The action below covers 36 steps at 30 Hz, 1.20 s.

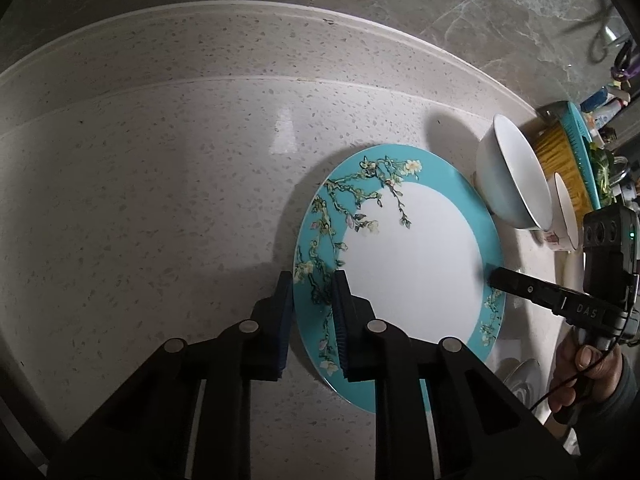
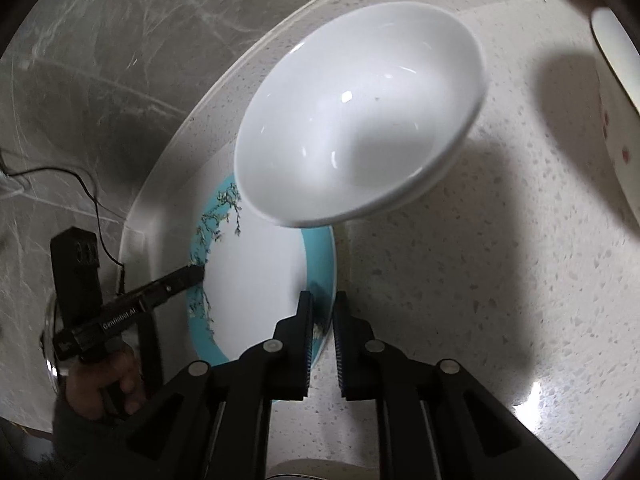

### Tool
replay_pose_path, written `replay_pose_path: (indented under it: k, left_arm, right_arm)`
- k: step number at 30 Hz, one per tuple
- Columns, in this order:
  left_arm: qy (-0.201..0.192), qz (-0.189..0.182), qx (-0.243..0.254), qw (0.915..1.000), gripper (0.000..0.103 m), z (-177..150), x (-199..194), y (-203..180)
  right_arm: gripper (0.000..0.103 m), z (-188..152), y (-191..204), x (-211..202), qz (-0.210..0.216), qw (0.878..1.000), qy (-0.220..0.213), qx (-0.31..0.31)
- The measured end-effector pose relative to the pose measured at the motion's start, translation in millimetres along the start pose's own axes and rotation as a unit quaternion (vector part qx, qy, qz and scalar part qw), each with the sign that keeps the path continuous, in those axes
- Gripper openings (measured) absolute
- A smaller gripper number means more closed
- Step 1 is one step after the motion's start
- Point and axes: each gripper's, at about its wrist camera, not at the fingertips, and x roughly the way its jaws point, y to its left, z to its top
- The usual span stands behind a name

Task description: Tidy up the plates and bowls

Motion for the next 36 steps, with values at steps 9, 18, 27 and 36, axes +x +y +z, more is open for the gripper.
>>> replay_pose_path:
  k: [9, 18, 27, 36]
  left_arm:
    - [-0.002, 0.009, 0.005, 0.9999, 0.016, -4.5, -3.2, -3.6]
    - [-0.001, 0.008, -0.001, 1.0, 0.016, -14.7, -9.7, -1.8]
    - [-0.002, 0.004, 0.001, 1.0, 0.017, -16.3, -21.4, -1.5]
    - [-0.009, 0.0, 0.009, 0.9999, 0.017, -24.0, -42.0, -13.1]
  right_arm:
    - [0.012, -3.4, 6.0, -0.8, -0.015, 1.0, -0.004, -0.017]
    - [0.012, -3.0, 7.1, -4.1, -0.018, 1.0, -0.001, -0.018]
    - [0.012, -6.7, 15.4, -11.1, -0.016, 1.0, -0.002, -0.016]
    - [0.012, -15.2, 19.5, -23.1, -0.017, 1.0, -0.009, -0.015]
